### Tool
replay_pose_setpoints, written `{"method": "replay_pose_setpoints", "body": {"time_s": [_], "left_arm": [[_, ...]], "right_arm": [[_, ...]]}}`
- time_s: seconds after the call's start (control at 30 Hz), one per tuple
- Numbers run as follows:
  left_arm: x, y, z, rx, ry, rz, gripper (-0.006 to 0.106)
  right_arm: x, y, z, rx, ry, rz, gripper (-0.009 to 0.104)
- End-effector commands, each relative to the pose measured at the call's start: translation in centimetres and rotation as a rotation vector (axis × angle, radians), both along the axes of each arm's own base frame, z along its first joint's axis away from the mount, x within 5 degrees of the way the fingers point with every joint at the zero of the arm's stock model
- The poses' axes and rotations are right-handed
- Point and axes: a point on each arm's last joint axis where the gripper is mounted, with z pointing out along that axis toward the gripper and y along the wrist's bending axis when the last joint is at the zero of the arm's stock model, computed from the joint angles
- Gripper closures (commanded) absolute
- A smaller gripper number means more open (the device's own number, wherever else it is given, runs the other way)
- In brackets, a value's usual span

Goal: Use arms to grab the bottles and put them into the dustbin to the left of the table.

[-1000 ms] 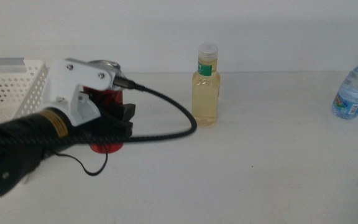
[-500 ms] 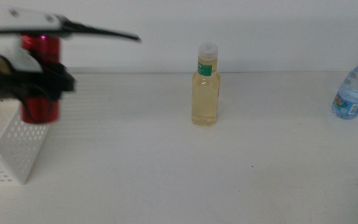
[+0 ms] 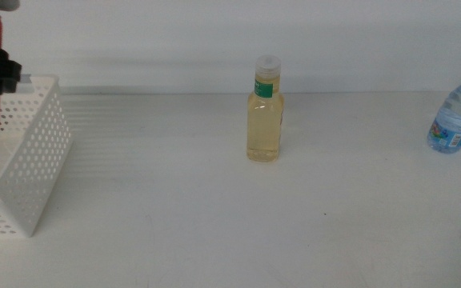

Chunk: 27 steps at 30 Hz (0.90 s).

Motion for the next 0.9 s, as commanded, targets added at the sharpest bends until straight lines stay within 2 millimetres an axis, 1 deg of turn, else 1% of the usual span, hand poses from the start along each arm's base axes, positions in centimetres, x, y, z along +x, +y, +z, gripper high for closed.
{"method": "replay_pose_setpoints", "body": {"time_s": [0.0,0.2,0.5,0.63,0.87], "left_arm": [[0.5,0.8,3.2,0.016,-0.146,0.018,0.105],[2.5,3.2,2.3,0.021,-0.071,0.065,0.105],[5.5,6.7,-0.4,0.019,0.030,0.117,0.105],[6.5,7.9,-2.4,-0.017,0.081,0.140,0.105],[8.3,8.4,-6.4,-0.026,0.176,0.119,0.105]], "right_arm": [[-0.1,0.0,1.1,-0.013,-0.108,-0.003,0.036],[-0.1,0.0,1.1,-0.013,-0.108,-0.003,0.036],[-0.1,0.0,1.1,-0.013,-0.108,-0.003,0.036],[-0.1,0.0,1.1,-0.013,-0.108,-0.003,0.036],[-0.1,0.0,1.1,-0.013,-0.108,-0.003,0.036]]}}
